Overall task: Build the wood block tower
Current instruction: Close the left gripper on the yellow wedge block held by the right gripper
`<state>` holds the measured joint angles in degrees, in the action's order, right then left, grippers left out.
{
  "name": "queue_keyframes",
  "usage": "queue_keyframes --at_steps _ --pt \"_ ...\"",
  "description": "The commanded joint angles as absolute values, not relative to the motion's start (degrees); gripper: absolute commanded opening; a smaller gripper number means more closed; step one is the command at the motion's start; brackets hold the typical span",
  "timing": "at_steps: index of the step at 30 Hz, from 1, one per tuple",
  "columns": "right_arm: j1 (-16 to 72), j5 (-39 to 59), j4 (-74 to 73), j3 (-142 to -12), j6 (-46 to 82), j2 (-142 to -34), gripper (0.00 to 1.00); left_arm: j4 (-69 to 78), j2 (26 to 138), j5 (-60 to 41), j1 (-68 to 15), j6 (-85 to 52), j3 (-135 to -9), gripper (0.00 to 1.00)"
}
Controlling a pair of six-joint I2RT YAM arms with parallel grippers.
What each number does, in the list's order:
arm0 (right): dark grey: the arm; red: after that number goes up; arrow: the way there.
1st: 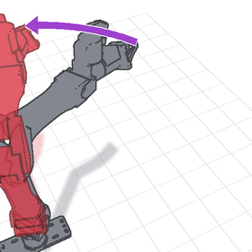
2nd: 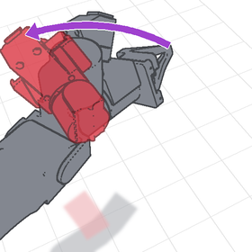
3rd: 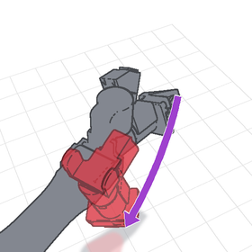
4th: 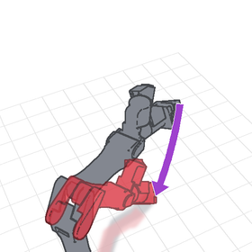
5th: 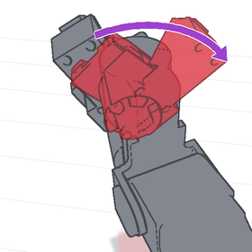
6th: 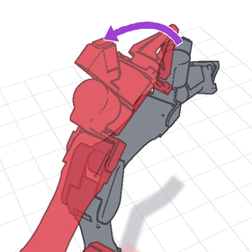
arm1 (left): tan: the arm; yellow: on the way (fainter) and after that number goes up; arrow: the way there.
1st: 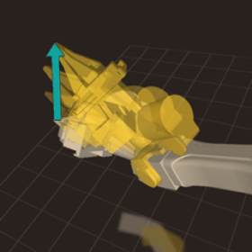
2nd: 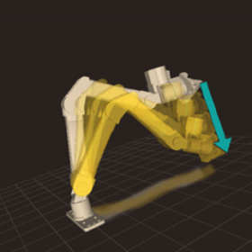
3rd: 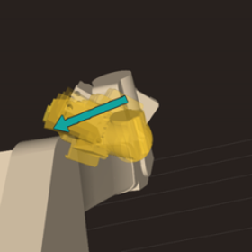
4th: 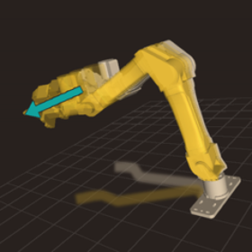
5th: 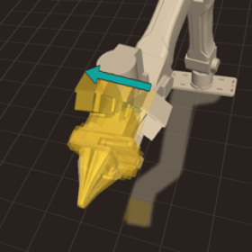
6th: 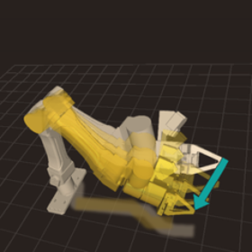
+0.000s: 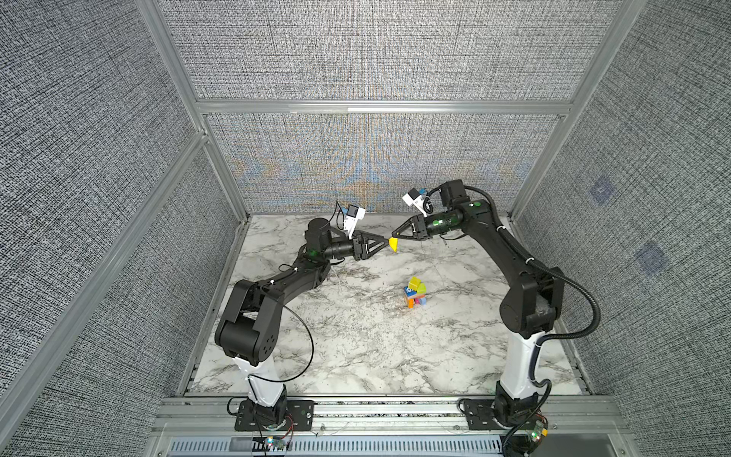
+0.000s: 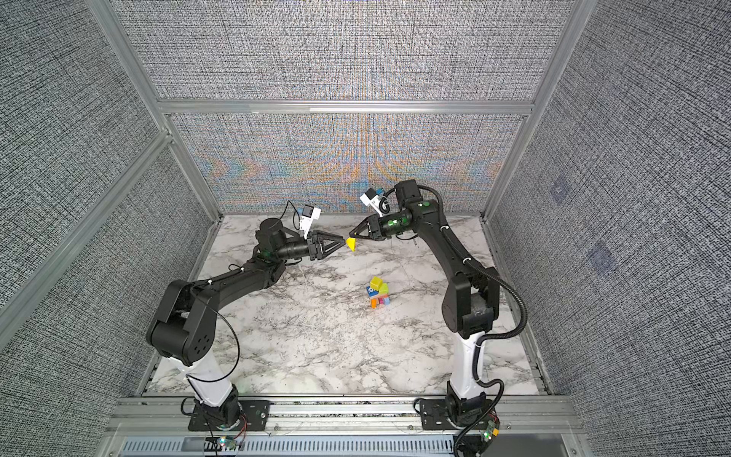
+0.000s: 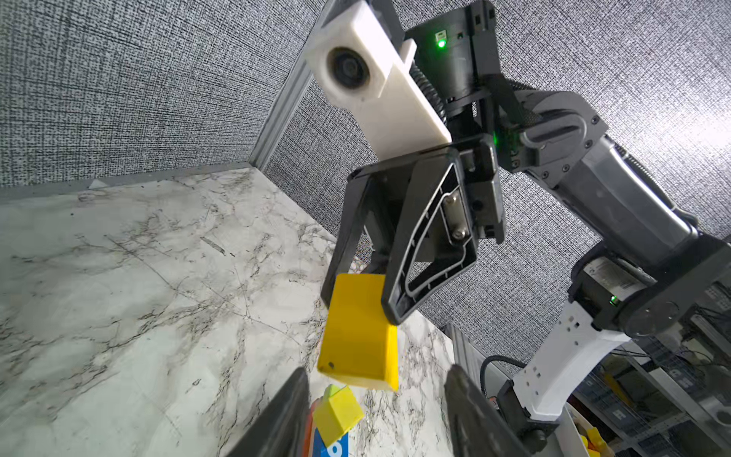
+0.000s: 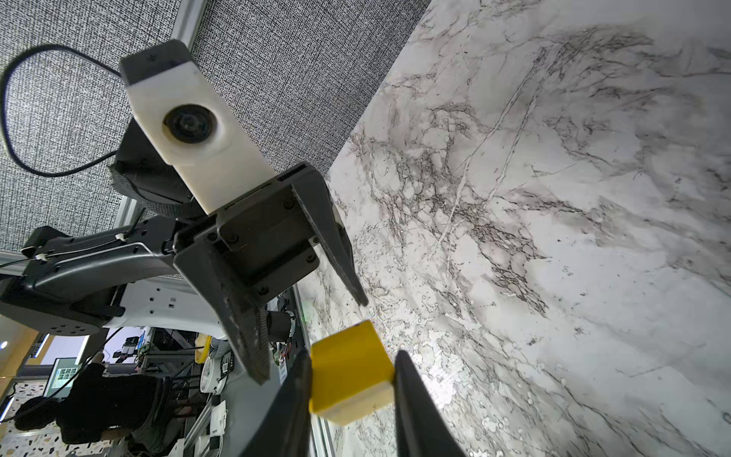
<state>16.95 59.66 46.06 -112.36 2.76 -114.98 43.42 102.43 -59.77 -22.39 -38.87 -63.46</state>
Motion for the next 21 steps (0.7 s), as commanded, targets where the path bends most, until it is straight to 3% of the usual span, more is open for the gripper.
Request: queue_keyframes --at_steps 1,15,21 --pt "17.13 61.59 47.44 -112.9 1.68 -115.0 0.15 47.82 102.92 -61.54 -22.41 -40.75 -63.42 0.56" --pt "17.93 62.4 48.61 -113.55 0.45 -115.37 0.15 47.9 104.31 -61.68 -22.58 -40.58 -63.81 0.56" --pt "17.97 62.49 48.82 -113.91 0.58 -115.75 0.15 47.64 105.18 -61.6 -22.83 -40.43 -64.35 0.52"
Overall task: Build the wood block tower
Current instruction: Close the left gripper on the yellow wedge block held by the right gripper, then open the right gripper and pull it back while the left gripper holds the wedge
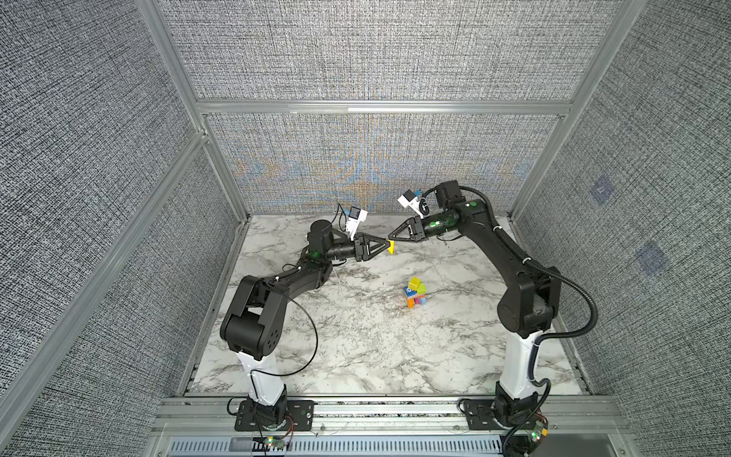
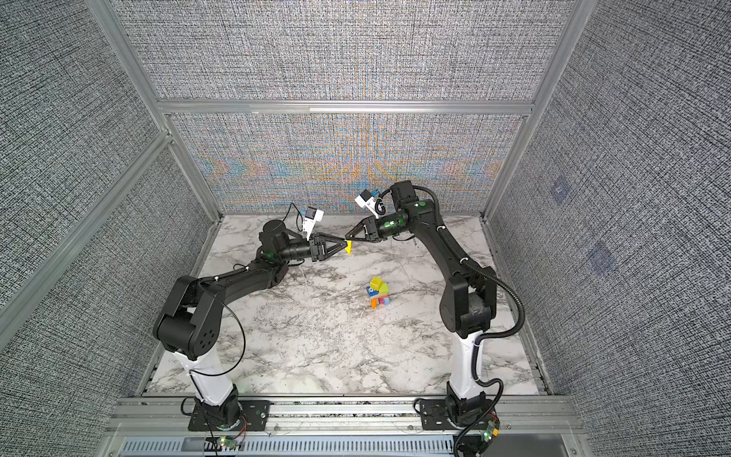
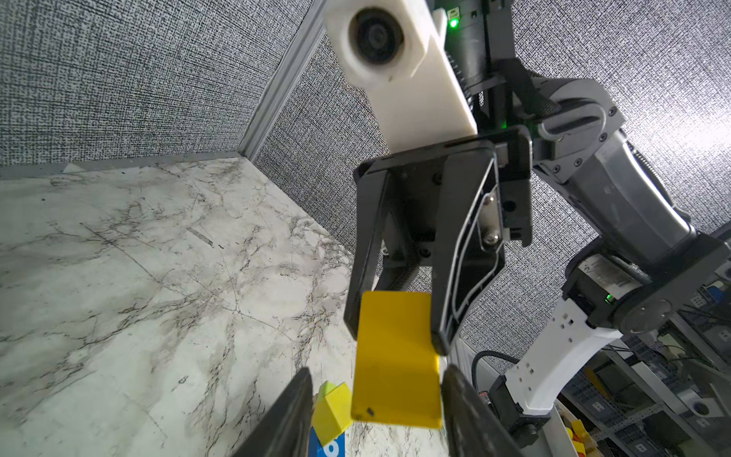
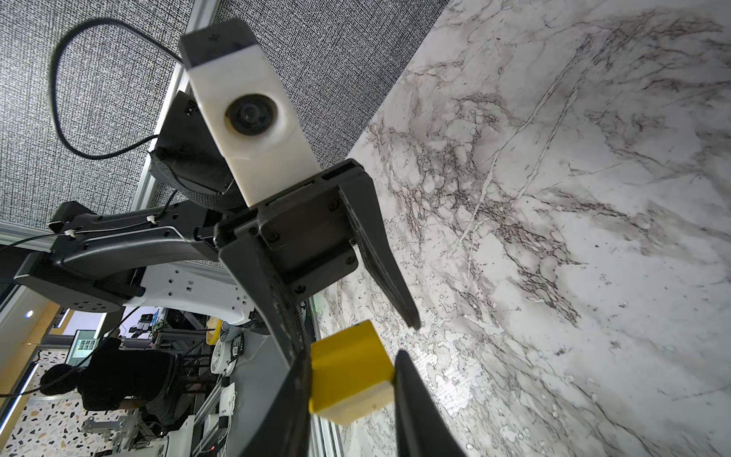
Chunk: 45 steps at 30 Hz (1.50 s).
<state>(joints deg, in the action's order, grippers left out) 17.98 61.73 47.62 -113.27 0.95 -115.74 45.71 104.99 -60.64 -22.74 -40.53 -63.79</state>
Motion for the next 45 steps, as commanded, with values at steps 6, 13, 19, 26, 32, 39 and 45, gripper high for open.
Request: queue_keyframes --at_steps 6,13,19,26,32,39,45 --pt "18.18 62.23 49.03 -113.82 0.38 -115.85 0.15 46.74 105.23 -61.0 -22.94 -39.65 -64.93 0.44" --pt "18.17 61.41 48.7 -113.69 0.69 -115.83 0.23 44.75 104.96 -60.74 -22.96 -38.16 -64.71 0.32" --pt "18.15 60.91 48.1 -113.06 0.59 -115.27 0.5 44.65 104.63 -60.56 -23.03 -37.88 -64.16 0.28" --pt "18.05 58.31 43.95 -109.9 1.01 -112.33 0.71 42.39 103.77 -60.14 -22.96 -36.52 -64.21 0.16" --pt "16.36 53.84 38.44 -106.31 6.17 -109.82 0.73 30.9 100.97 -58.03 -23.49 -30.12 -65.47 0.19" --pt "12.8 42.78 30.37 -95.13 13.36 -103.07 0.73 -1.66 97.61 -45.99 -27.97 -13.27 -73.97 0.21" --pt "8.58 36.62 25.17 -82.46 18.47 -95.58 0.73 -15.15 97.47 -37.03 -32.65 -7.57 -80.69 0.21"
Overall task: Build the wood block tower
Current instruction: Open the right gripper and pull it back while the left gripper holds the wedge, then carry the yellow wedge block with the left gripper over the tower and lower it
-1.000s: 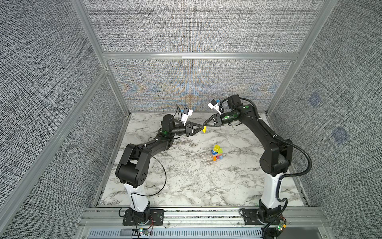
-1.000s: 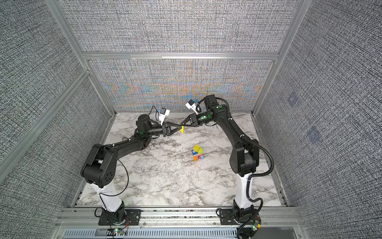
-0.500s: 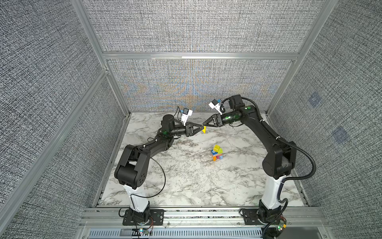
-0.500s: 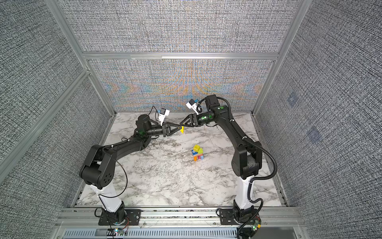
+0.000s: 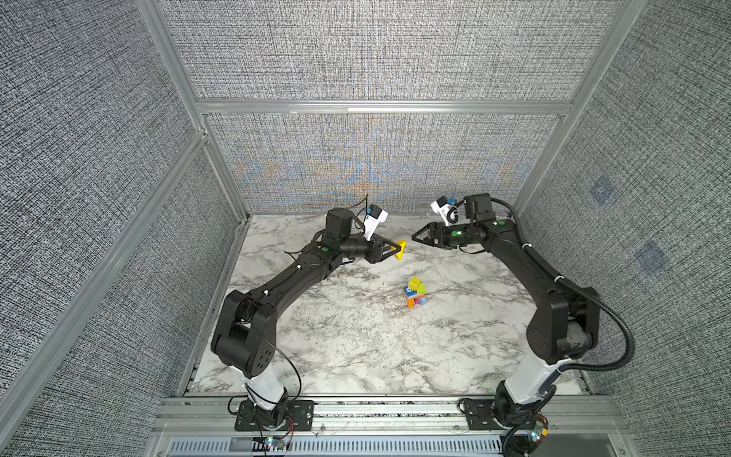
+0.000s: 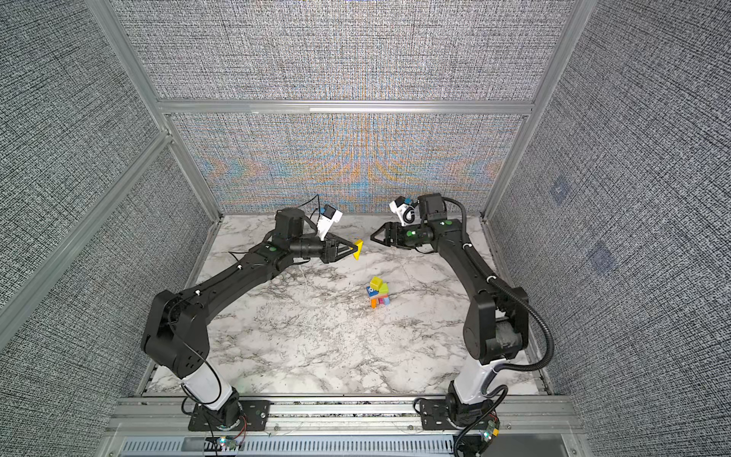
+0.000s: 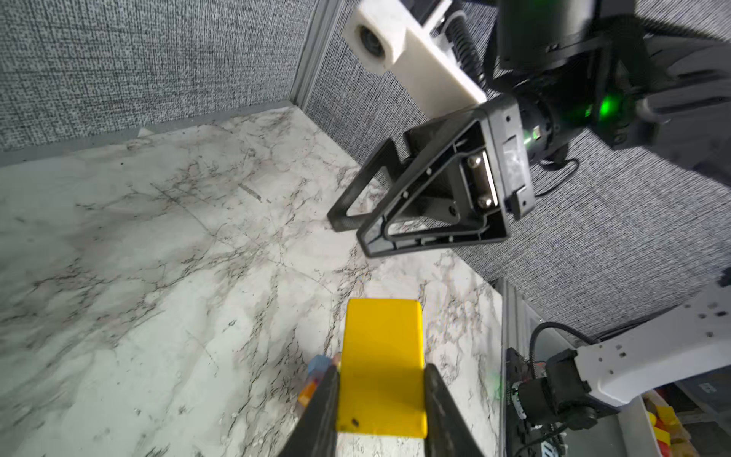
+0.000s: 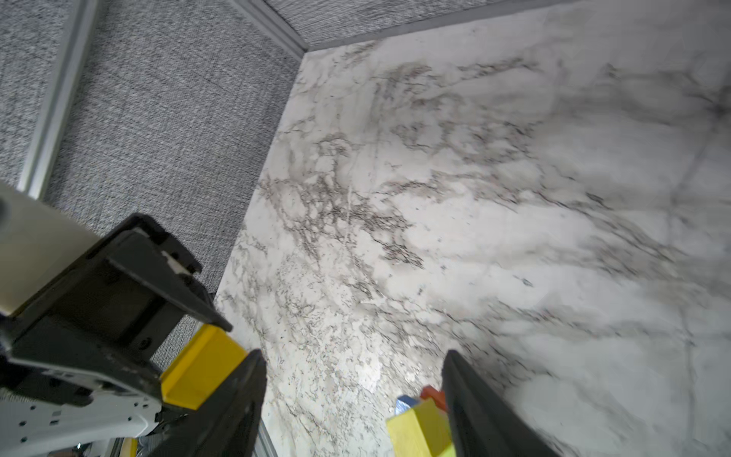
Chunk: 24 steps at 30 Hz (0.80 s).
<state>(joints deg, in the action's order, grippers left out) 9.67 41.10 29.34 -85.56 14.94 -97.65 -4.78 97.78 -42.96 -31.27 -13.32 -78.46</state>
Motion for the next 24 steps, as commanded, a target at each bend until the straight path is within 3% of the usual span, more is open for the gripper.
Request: queue_keyframes --at_steps 1,10,21,24 --pt "8.12 35.71 23.88 -79.79 19.28 -94.02 0.73 -17.55 97.86 -35.51 -33.5 -6.51 -82.17 0.21" --pt "4.67 28.84 9.24 -54.77 26.09 -81.1 0.73 -33.19 102.64 -28.16 -38.76 -0.54 -94.46 0.21" --pt "3.21 17.21 -3.53 -34.6 30.39 -67.33 0.72 -46.93 110.69 -21.26 -43.14 4.01 -108.0 0.21" --pt "3.28 14.48 -6.09 -31.28 31.39 -64.37 0.76 -49.61 113.25 -19.9 -44.31 4.72 -111.58 0.21"
